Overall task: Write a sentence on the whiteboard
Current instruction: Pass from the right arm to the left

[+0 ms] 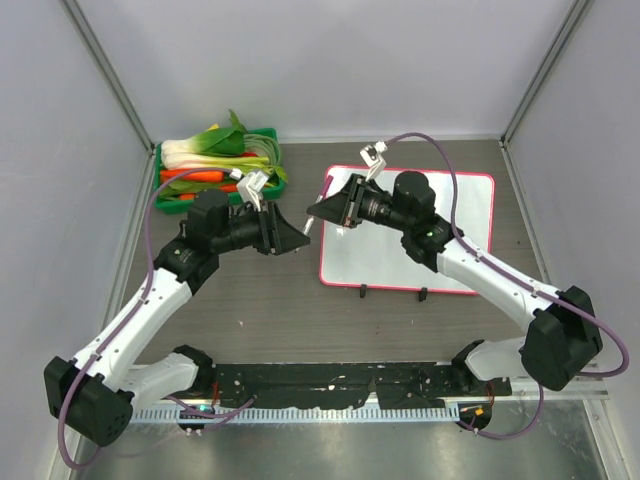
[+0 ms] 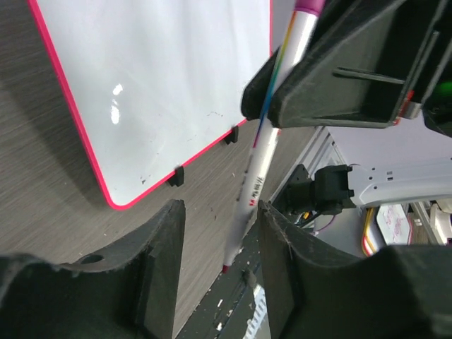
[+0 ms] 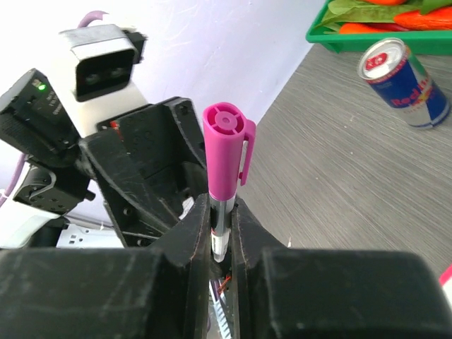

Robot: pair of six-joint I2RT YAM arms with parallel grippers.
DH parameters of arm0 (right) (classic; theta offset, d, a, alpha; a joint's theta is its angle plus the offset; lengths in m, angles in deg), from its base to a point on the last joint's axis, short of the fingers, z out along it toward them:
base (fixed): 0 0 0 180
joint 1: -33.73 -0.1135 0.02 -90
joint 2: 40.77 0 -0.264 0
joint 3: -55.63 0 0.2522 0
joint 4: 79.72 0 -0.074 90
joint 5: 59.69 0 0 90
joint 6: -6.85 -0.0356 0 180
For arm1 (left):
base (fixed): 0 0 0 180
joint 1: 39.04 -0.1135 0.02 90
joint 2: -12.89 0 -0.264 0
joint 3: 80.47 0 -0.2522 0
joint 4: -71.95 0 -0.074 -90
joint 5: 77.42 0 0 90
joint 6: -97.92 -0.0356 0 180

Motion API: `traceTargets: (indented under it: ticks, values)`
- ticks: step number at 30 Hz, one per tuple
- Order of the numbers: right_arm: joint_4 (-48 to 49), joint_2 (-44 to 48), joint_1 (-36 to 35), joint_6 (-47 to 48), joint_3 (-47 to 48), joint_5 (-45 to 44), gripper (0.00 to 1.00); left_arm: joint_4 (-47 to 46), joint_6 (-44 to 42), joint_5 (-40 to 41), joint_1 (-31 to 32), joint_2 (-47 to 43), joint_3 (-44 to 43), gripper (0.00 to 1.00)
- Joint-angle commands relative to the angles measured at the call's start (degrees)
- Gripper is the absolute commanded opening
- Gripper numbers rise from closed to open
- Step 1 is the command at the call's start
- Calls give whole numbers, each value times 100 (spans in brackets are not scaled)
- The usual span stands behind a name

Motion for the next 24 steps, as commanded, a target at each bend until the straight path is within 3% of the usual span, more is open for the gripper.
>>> traceTargets:
  ticks: [1,24]
  values:
    - [385,360,151,-210,-180,-263,2,-376,30,-260,20,-49,-241,47]
    - [975,439,318,-782,-559,-334,1,-737,189,-515,20,118,-82,39]
